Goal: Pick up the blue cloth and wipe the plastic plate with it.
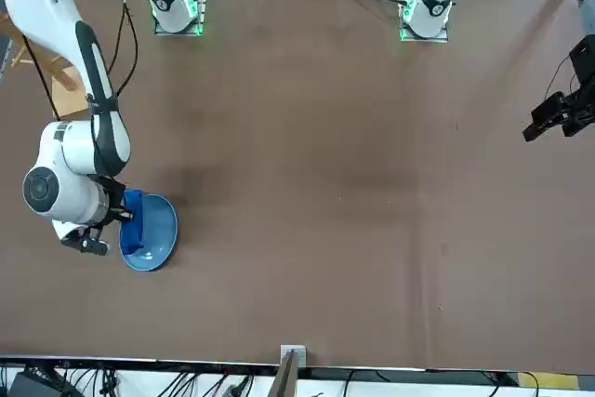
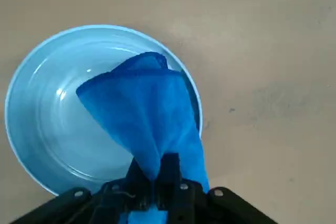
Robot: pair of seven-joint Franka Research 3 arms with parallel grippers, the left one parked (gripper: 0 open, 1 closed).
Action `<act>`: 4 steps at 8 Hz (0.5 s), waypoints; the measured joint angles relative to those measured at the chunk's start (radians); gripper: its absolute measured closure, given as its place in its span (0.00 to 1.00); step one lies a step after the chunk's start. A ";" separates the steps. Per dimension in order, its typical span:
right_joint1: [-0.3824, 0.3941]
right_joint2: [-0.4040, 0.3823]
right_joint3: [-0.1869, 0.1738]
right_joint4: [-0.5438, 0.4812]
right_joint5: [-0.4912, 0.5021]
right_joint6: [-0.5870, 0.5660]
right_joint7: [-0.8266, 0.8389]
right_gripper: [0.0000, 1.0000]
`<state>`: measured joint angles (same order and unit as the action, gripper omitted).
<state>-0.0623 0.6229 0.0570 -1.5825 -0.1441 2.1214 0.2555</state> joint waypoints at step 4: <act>0.000 0.022 0.003 -0.044 -0.003 0.115 -0.003 0.94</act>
<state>-0.0621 0.6446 0.0598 -1.6267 -0.1468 2.2365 0.2525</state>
